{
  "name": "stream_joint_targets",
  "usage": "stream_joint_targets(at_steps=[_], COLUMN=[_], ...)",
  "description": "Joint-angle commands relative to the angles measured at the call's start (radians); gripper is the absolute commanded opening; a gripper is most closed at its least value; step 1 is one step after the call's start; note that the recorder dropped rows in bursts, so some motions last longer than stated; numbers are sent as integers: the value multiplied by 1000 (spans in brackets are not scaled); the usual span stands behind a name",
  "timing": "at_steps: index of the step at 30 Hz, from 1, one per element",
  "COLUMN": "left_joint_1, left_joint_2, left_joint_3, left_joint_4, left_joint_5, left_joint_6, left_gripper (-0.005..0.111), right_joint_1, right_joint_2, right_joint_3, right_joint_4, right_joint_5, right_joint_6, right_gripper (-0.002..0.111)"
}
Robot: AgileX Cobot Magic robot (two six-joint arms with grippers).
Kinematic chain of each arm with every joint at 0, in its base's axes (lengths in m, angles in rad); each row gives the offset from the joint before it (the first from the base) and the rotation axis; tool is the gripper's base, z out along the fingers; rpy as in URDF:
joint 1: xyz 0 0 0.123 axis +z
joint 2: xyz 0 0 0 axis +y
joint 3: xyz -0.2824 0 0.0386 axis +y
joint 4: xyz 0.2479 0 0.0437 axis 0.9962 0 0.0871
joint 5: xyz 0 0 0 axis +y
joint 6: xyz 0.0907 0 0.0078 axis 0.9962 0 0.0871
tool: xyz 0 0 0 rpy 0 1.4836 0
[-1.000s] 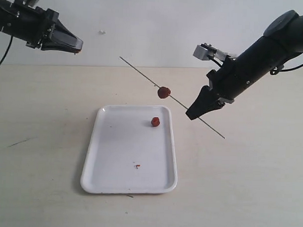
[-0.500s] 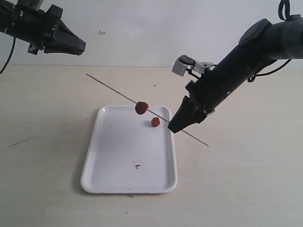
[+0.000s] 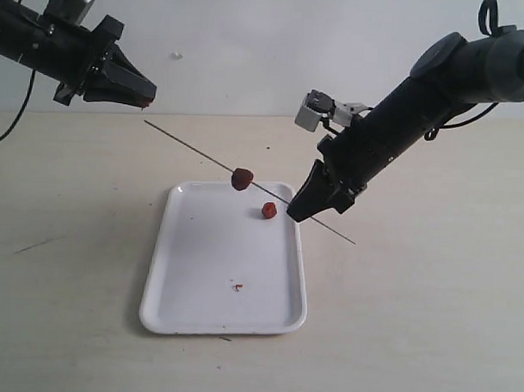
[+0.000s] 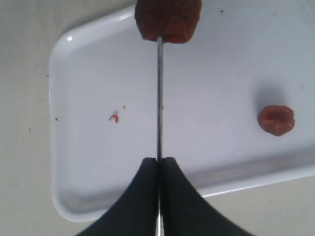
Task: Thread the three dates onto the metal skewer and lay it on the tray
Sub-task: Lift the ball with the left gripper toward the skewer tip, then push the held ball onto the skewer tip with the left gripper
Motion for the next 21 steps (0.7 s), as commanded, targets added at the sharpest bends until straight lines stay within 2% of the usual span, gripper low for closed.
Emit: stream_joint_targets(at_steps=[1,10,13,21], left_joint_1=[-5,-5,-5,-5], left_joint_2=[-35,-91,-91,-92], left_joint_3=[11,113,132,140], left_joint_4=[29,-13,-68,-133], left_joint_5=[5,5,5,5], left_joint_6=[-29,32,58,63], left_gripper=[18,18,18,18], right_joint_1=[-40,-66,-66,-66], right_joint_2=[-4,-4,-4,-4], right_joint_3=[1,1,1,1], right_joint_4=[38,91,106,89], right_joint_5=[-27,15,67,68], right_joint_6=[-21,-50,-76,-81], right_gripper=[0,0,0,0])
